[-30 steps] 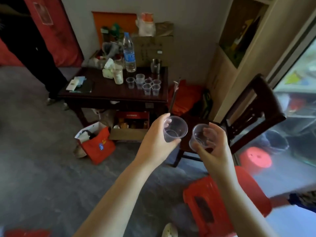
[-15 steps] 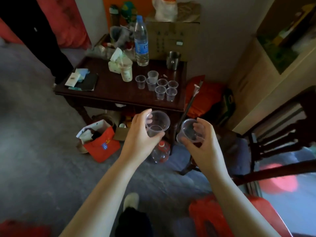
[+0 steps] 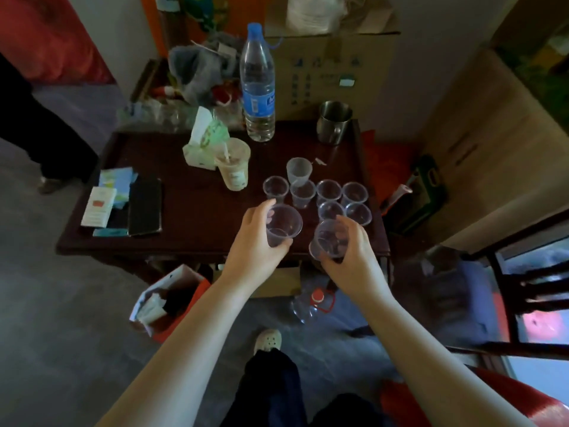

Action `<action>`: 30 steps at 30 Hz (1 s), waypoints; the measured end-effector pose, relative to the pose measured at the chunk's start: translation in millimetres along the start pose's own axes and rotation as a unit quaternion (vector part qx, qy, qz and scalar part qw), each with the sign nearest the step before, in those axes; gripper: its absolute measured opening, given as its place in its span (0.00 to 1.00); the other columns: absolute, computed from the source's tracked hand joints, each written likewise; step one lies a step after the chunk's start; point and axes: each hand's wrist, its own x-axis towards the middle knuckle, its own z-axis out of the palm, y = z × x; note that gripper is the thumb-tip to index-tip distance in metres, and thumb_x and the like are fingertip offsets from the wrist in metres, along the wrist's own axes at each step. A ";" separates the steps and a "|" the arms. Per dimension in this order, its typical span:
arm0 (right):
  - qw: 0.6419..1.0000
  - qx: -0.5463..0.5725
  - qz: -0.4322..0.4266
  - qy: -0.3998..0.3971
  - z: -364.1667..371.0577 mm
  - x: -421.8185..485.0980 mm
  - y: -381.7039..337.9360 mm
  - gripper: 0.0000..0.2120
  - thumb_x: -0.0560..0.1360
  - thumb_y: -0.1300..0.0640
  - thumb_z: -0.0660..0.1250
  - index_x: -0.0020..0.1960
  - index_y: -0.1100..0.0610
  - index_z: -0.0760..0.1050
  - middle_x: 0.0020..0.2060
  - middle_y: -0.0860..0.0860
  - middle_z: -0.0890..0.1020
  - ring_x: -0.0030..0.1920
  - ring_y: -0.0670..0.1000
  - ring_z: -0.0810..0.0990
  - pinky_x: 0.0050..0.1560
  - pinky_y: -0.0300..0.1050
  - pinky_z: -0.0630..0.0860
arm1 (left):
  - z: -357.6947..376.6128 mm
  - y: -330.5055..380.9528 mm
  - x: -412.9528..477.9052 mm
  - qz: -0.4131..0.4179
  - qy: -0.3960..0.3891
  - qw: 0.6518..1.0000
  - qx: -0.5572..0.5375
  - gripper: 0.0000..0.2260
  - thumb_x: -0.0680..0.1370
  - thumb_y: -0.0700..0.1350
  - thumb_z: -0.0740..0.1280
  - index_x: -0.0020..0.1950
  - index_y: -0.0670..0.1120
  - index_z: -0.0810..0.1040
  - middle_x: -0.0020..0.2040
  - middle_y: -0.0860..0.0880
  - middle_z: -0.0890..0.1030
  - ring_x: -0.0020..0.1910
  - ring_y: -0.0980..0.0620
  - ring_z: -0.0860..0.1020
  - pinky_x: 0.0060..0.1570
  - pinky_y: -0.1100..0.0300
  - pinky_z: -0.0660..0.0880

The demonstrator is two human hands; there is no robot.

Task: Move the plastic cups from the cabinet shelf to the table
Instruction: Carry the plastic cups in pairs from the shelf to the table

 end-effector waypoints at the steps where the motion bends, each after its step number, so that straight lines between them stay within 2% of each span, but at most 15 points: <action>1: 1.000 -0.009 0.008 -0.006 8.4 12.7 -1.4 0.32 0.71 0.57 0.73 0.70 0.52 0.62 0.61 0.45 0.69 0.62 0.47 0.73 0.59 0.43 0.74 | -2.7 -8.6 12.5 -0.003 -0.012 1.000 0.000 0.31 0.73 0.46 0.71 0.72 0.51 0.61 0.64 0.54 0.68 0.61 0.62 0.69 0.48 0.81 0.64; 4: 0.998 -0.066 0.011 -0.006 27.6 48.3 0.1 0.33 0.70 0.57 0.73 0.70 0.54 0.62 0.63 0.50 0.70 0.63 0.51 0.72 0.57 0.45 0.74 | -1.7 -31.7 43.6 -0.003 -0.045 0.999 -0.008 0.30 0.73 0.44 0.70 0.71 0.50 0.61 0.64 0.51 0.68 0.63 0.59 0.70 0.49 0.79 0.64; 7: 0.992 -0.123 -0.002 0.005 38.8 76.3 4.7 0.32 0.70 0.53 0.73 0.69 0.55 0.64 0.62 0.52 0.71 0.64 0.53 0.70 0.58 0.44 0.69 | 5.2 -48.6 64.3 0.003 -0.046 0.999 0.005 0.30 0.71 0.43 0.72 0.71 0.50 0.63 0.64 0.49 0.66 0.62 0.54 0.71 0.54 0.71 0.67; 9: 0.981 -0.195 -0.022 0.005 43.4 91.9 9.8 0.33 0.69 0.51 0.73 0.70 0.55 0.64 0.62 0.53 0.71 0.63 0.55 0.68 0.61 0.47 0.67 | 10.2 -59.5 73.9 0.004 -0.032 0.999 0.038 0.31 0.70 0.45 0.73 0.70 0.50 0.65 0.61 0.49 0.66 0.61 0.51 0.70 0.54 0.65 0.68; 11: 0.966 -0.258 -0.032 0.002 47.3 103.6 16.0 0.34 0.68 0.49 0.73 0.70 0.54 0.65 0.62 0.53 0.71 0.62 0.55 0.67 0.63 0.51 0.66 | 14.0 -68.6 79.7 -0.011 -0.025 0.998 0.056 0.31 0.69 0.47 0.74 0.69 0.52 0.65 0.58 0.49 0.66 0.59 0.51 0.69 0.52 0.64 0.67; 17: 0.952 -0.303 -0.026 -0.028 63.9 119.7 31.7 0.34 0.69 0.48 0.72 0.71 0.54 0.64 0.62 0.53 0.72 0.64 0.56 0.67 0.64 0.55 0.64 | 26.4 -86.8 92.0 -0.009 -0.064 0.991 0.117 0.33 0.69 0.45 0.74 0.71 0.50 0.62 0.59 0.46 0.69 0.58 0.46 0.71 0.52 0.54 0.74; 24: 0.947 -0.322 -0.015 -0.015 73.2 123.3 44.0 0.33 0.71 0.48 0.70 0.71 0.56 0.63 0.64 0.52 0.73 0.68 0.55 0.65 0.67 0.55 0.60 | 34.9 -95.8 101.5 -0.008 -0.081 0.985 0.151 0.33 0.71 0.45 0.72 0.73 0.49 0.60 0.59 0.46 0.69 0.57 0.46 0.71 0.50 0.53 0.75; 30: 0.938 -0.346 -0.015 -0.005 76.8 118.7 50.9 0.33 0.68 0.49 0.70 0.69 0.59 0.65 0.64 0.56 0.74 0.68 0.59 0.67 0.67 0.57 0.63 | 37.7 -101.4 98.4 0.008 -0.073 0.984 0.164 0.37 0.71 0.45 0.72 0.75 0.49 0.56 0.57 0.45 0.71 0.54 0.47 0.73 0.47 0.54 0.76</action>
